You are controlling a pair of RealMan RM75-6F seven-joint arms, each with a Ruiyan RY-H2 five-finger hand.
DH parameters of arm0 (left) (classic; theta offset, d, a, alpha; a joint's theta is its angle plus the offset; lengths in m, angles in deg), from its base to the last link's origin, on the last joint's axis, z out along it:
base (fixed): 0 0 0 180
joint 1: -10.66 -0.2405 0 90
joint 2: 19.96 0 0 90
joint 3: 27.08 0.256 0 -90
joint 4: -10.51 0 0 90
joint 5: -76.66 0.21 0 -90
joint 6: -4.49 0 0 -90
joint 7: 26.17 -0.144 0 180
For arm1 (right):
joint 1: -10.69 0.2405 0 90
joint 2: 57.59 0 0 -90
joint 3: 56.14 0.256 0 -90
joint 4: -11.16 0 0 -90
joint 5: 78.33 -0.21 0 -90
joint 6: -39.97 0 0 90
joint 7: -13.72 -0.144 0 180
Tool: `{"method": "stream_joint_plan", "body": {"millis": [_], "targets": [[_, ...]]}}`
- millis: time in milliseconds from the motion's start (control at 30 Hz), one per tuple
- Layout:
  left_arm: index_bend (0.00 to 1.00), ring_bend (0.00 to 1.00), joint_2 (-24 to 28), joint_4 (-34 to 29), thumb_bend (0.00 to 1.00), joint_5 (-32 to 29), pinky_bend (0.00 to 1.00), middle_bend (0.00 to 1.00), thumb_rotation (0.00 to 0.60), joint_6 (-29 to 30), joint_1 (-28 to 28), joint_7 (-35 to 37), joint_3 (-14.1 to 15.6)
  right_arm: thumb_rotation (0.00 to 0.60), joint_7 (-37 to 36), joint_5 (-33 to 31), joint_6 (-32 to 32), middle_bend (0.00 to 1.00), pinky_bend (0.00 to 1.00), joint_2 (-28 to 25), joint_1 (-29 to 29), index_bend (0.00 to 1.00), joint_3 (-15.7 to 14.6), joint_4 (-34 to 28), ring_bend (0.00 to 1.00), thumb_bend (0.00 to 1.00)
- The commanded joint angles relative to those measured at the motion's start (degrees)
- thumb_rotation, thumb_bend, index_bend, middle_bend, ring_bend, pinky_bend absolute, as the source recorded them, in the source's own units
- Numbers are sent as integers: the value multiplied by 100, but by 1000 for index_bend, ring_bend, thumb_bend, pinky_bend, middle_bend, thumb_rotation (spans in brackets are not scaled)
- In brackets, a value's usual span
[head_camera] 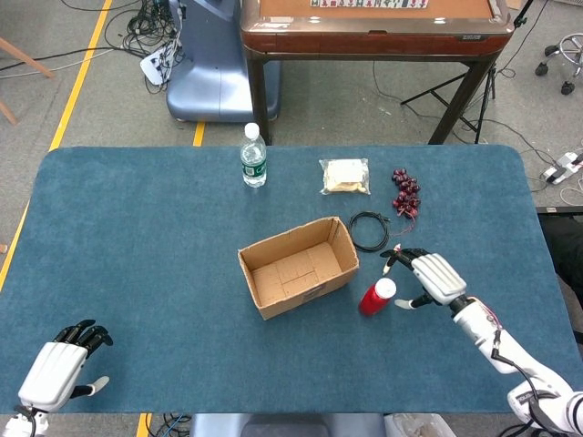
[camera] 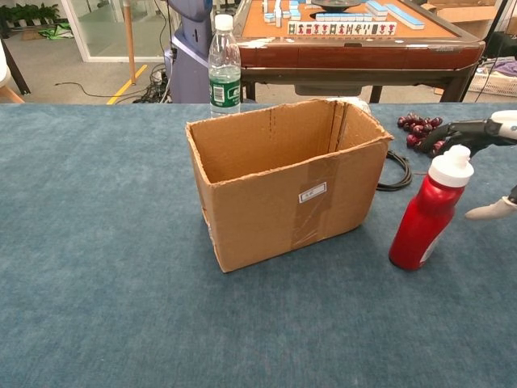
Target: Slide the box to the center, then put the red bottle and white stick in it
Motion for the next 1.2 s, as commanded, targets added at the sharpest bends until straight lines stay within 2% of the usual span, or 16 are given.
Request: {"method": "stream_joint_plan", "body": {"millis": [33, 567, 1200], "targets": [[406, 188, 9, -3, 0, 15, 266, 327, 600, 3, -14, 7, -11, 600, -94, 29, 93, 303, 263, 34, 93, 217, -60, 37, 232, 0], [406, 189, 46, -8, 0, 91, 266, 327, 600, -11, -79, 109, -92, 600, -416, 38, 300, 348, 263, 130, 387, 268, -278, 116, 235, 0], [406, 190, 94, -17, 0, 105, 266, 327, 600, 2, -142, 180, -178, 600, -522, -41, 581, 434, 271, 364, 632, 362, -445, 286, 317, 0]]}}
